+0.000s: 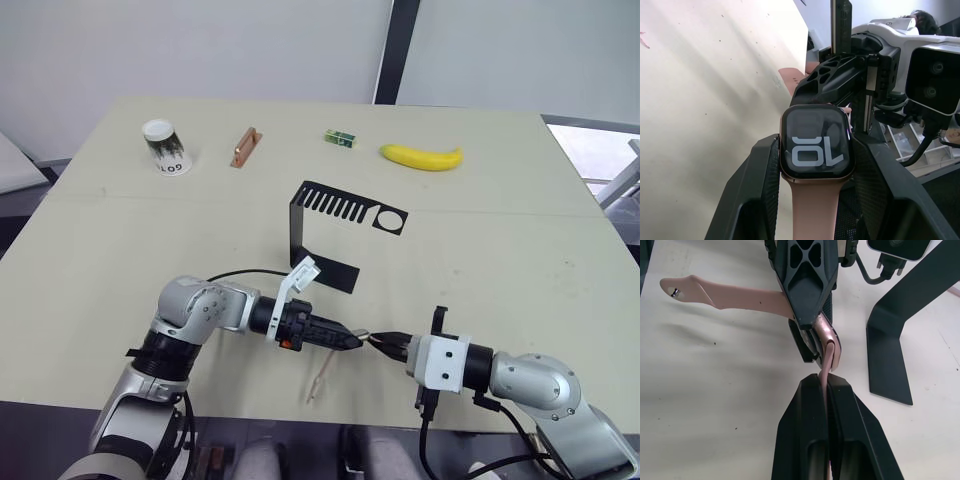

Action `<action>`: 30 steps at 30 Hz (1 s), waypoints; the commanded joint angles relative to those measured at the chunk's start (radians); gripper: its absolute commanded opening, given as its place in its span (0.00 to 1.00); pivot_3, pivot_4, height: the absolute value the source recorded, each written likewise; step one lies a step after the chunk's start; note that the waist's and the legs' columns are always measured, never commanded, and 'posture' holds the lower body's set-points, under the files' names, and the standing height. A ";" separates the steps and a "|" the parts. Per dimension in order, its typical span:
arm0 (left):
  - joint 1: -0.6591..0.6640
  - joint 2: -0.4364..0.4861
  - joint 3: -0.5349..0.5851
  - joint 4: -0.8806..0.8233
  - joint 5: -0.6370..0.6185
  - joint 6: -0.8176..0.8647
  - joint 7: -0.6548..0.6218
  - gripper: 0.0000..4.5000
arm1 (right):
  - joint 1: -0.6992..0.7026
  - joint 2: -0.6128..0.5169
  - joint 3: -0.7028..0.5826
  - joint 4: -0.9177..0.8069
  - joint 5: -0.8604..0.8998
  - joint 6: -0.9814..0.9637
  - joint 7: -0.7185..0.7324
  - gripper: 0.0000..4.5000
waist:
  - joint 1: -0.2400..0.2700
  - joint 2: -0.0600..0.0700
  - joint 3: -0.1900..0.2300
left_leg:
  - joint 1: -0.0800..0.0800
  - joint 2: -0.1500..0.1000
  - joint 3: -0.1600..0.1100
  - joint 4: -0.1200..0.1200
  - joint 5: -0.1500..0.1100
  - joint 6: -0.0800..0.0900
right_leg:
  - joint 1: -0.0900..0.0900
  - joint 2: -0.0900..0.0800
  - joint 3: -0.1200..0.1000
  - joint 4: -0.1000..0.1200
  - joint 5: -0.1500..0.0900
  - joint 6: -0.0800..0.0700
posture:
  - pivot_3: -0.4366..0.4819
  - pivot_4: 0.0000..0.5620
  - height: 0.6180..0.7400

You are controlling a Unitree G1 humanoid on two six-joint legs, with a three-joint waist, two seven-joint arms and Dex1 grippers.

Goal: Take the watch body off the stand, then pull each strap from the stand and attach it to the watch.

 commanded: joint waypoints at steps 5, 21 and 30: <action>-0.004 -0.041 -0.054 -0.079 -0.041 -0.001 -0.034 0.36 | -0.032 0.019 0.030 -0.040 0.000 -0.033 -0.002 0.00 | 0.000 0.000 0.000 | 0.000 0.000 0.000 0.000 0.000 0.000 | 0.000 0.000 0.000 0.000 0.000 0.000 | 0.48 0.27 1.00; -0.006 -0.032 -0.071 -0.088 -0.036 -0.004 -0.041 0.36 | -0.034 0.019 0.037 -0.025 -0.015 -0.052 0.001 0.00 | 0.000 0.000 0.000 | 0.000 0.000 0.000 0.000 0.000 0.000 | 0.000 0.000 0.000 0.000 0.000 0.000 | 0.48 0.27 1.00; -0.006 -0.031 -0.078 -0.087 -0.028 -0.010 -0.044 0.36 | -0.045 0.021 0.043 -0.027 -0.018 -0.056 0.004 0.00 | 0.000 0.000 0.000 | 0.000 0.000 0.000 0.000 0.000 0.000 | 0.000 0.000 0.000 0.000 0.000 0.000 | 0.48 0.27 1.00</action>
